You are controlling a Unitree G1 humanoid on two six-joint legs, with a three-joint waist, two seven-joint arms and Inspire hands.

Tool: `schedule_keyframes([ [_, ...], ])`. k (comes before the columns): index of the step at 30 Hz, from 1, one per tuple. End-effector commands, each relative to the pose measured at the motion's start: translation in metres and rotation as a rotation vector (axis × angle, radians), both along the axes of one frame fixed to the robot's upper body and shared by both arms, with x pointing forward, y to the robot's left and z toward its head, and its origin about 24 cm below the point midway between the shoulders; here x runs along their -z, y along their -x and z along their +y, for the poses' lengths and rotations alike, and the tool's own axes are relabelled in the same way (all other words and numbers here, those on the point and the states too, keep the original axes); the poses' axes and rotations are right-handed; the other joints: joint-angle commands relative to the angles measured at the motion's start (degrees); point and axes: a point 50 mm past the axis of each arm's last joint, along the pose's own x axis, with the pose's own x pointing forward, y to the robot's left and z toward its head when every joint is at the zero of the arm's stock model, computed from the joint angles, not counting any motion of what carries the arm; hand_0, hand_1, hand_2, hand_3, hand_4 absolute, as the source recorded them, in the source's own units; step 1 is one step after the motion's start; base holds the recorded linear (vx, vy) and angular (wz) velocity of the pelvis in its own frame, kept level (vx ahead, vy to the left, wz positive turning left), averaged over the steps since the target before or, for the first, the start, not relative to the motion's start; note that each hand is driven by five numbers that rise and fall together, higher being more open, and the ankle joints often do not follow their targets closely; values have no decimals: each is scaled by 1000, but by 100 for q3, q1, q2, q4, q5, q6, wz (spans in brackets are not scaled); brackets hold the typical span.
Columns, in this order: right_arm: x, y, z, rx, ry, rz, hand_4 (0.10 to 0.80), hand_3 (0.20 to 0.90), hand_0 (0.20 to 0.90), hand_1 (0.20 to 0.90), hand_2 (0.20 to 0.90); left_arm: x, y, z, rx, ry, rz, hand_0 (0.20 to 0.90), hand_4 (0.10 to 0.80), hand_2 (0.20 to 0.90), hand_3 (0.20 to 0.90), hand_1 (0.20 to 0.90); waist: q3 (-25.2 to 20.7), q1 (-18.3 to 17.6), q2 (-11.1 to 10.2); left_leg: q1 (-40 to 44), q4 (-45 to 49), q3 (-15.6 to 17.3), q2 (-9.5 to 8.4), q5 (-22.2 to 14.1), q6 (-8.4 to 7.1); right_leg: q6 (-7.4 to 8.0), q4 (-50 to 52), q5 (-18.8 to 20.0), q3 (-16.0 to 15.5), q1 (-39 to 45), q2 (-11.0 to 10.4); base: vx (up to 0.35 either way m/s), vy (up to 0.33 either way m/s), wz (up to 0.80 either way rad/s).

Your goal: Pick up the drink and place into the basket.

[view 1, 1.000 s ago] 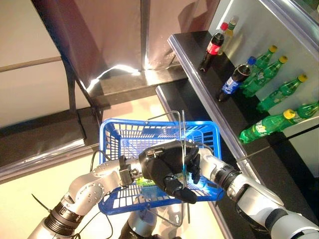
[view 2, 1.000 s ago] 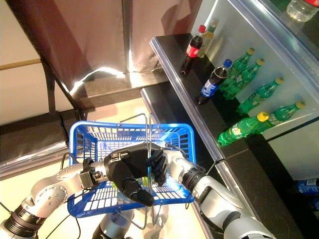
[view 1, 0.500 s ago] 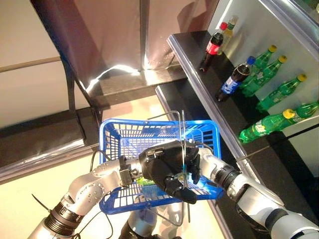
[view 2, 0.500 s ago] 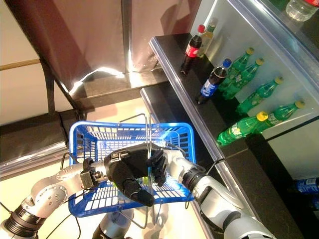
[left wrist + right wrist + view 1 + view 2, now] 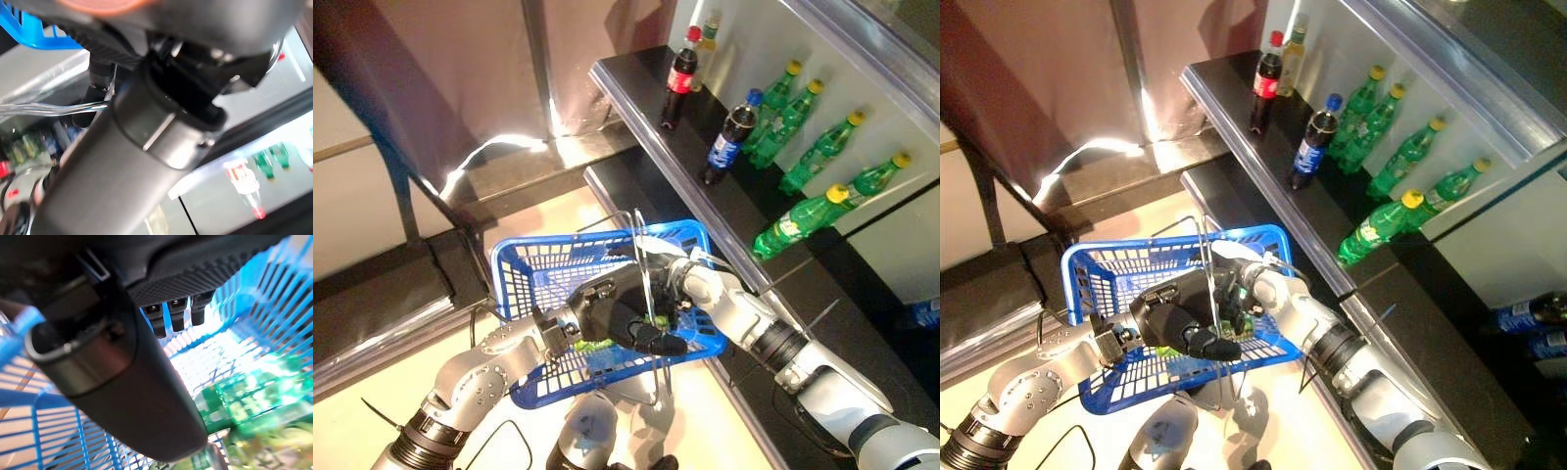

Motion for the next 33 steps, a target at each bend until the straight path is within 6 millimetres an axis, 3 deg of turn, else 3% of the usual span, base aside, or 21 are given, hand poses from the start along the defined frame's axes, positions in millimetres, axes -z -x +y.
schedule_keyframes([
  [1,9,9,-12,27,-54,-15,800,900,900,900,900,-86,11,-23,63,578,-436,300,100,300,200,300,-1792,-223,253,533,-513,142,84,-163,106,-166,-12,422,0,-159,242,-12,-4,-12],
  [11,-6,18,-25,40,-188,-51,800,900,900,900,900,-87,-1,-9,-125,557,-462,300,100,300,200,300,-1753,-575,311,610,-513,486,164,-245,137,-136,-12,456,292,-249,202,-7,0,-21],
  [17,-6,31,-40,126,-417,-96,800,900,900,900,900,-80,-10,8,-300,565,-430,300,100,300,200,300,-1735,-845,387,654,-513,721,223,-291,161,-95,-12,483,540,-321,181,2,-6,-20],
  [23,12,55,-65,223,-690,-109,800,900,900,900,900,-55,-16,40,-513,538,-383,300,100,300,200,300,-1752,-1200,539,721,-513,1120,346,-374,157,-61,-12,491,793,-422,143,-2,23,-29],
  [33,39,89,-124,460,-855,-142,800,900,900,900,900,4,-11,103,-849,487,-224,300,100,300,200,300,-1766,-1807,646,857,-513,1613,488,-506,125,-60,-12,472,1116,-548,123,11,24,-25],
])
